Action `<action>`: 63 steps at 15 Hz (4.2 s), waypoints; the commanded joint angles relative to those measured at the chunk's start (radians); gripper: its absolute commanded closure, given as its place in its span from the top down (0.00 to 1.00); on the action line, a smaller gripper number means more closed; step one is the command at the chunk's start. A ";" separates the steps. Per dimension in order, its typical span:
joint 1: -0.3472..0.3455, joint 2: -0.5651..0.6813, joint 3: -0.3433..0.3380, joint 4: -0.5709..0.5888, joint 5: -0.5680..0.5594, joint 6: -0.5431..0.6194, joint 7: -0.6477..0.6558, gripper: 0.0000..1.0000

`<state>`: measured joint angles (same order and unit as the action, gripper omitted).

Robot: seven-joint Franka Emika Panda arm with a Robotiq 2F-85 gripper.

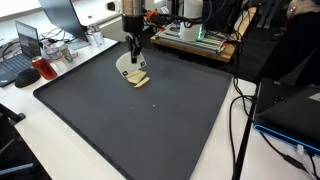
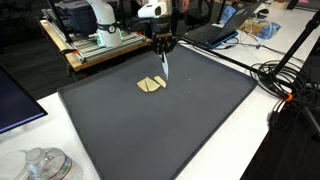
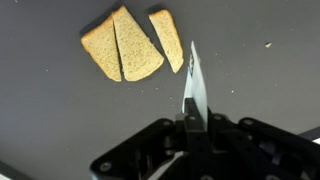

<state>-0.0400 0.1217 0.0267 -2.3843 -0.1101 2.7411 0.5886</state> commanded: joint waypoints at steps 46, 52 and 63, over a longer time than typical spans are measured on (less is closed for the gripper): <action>0.169 0.083 -0.182 0.027 -0.562 -0.207 1.352 0.01; 0.150 0.087 -0.142 0.010 -0.609 -0.219 1.442 0.04; 0.196 0.134 -0.124 0.023 -0.819 -0.220 1.658 0.01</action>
<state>0.1462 0.2368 -0.0982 -2.3752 -0.8394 2.5263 2.1474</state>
